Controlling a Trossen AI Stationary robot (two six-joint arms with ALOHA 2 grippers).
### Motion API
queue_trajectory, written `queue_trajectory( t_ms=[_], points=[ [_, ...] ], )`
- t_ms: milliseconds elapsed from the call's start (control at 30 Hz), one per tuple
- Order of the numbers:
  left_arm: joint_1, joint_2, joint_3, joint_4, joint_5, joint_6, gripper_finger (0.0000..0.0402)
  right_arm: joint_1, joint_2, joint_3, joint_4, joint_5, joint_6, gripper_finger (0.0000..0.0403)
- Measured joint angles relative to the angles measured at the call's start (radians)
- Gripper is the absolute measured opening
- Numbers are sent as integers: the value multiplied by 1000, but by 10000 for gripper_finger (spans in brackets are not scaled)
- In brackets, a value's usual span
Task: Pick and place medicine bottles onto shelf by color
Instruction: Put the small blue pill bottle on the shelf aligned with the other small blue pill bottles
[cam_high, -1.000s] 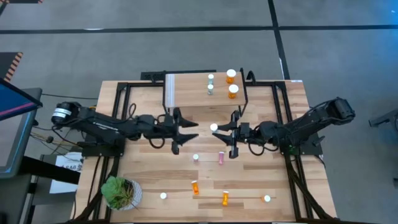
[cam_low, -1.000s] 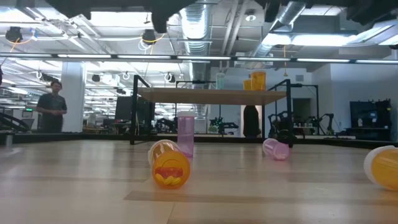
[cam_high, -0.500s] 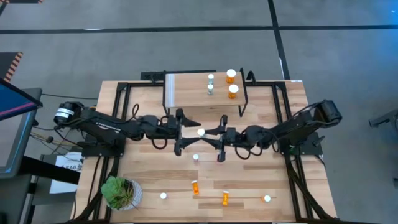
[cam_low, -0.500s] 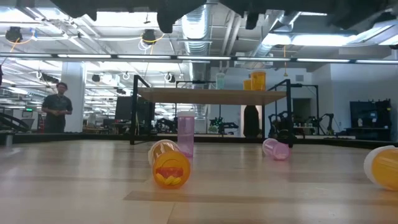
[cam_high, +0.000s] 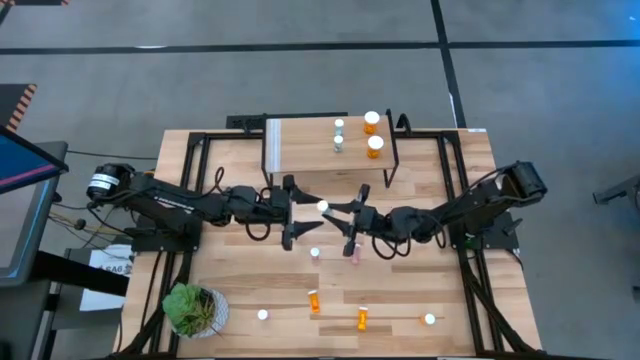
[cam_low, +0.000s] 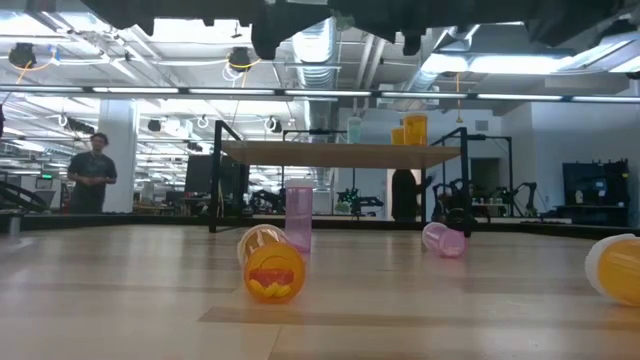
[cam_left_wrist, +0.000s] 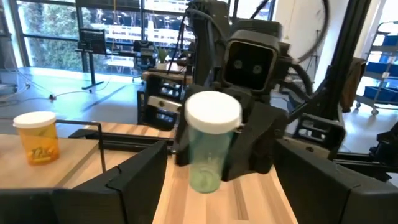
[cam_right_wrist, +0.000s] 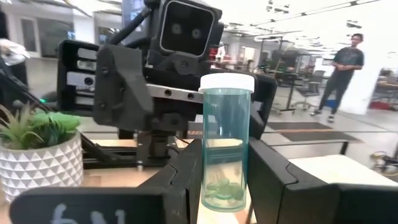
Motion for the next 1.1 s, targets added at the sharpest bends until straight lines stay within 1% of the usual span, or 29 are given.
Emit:
queue_trajectory(
  t_ms=[67, 167, 300, 567, 700, 900, 1100],
  points=[
    [3, 0, 0, 0, -3, 2, 278, 10, 0, 0, 0, 29, -11, 120],
    [9, 0, 0, 0, -3, 2, 278, 20, 0, 0, 9, 35, -15, 120],
    [12, 0, 0, -2, 4, 2, 278, 23, -1, 0, 44, 17, -14, 120],
    [12, 0, 0, 8, 7, -11, 276, 23, 1, 0, 45, -3, 0, 120],
    [10, 0, 0, 31, 21, -31, 263, 23, 1, 0, 45, -3, 1, 120],
    [10, 0, 0, 34, 25, -27, 233, 23, 1, -1, 45, -4, 1, 120],
    [10, -9, -1, 24, 87, 4, 217, 23, 2, -1, 12, -6, 1, 120]
  ],
)
